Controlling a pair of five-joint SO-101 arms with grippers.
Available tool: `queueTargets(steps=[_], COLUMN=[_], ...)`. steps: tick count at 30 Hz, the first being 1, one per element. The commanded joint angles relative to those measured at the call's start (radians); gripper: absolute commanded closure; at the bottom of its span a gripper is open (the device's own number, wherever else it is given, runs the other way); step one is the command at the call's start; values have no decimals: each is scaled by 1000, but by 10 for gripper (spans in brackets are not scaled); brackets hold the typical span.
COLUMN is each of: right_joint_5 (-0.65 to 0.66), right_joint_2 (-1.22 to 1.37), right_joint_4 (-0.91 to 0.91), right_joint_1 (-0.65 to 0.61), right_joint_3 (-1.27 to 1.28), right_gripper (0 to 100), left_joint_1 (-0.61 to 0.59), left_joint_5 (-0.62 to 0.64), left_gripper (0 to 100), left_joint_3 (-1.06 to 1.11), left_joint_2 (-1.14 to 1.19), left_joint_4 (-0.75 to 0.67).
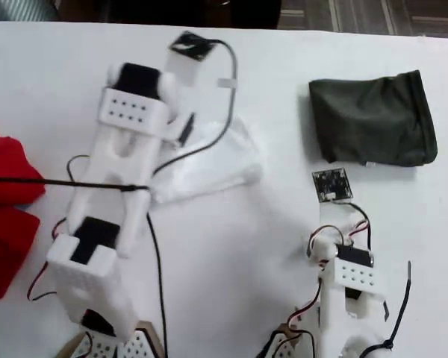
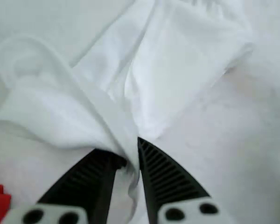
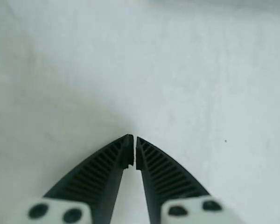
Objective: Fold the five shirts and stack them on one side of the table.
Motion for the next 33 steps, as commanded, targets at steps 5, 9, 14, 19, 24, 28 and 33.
queueTargets(steps=[5,9,14,19,24,28,33], right_joint_5=[-6,-6,-6,-6,-6,-6,-6], right_joint_2=[-31,-31,-31,-31,-31,-31,-31], right_joint_4=[-15,-15,-15,-15,-15,-15,-15], right_joint_1=[4,4,4,4,4,4,4], right_joint_3=[-5,-5,-5,-5,-5,-5,-5], right_gripper=[978,978,978,978,978,978,978], left_joint_1=[91,91,103,121,186,207,206], left_joint_5=[34,54,55,100,110,110,110], left_gripper=[973,973,973,974,974,974,974], left_joint_3=[-51,-54,-54,-54,-108,-99,-124], left_joint_2=[66,170,206,206,218,226,328], left_joint_4=[-120,-215,-281,-351,-368,-443,-485])
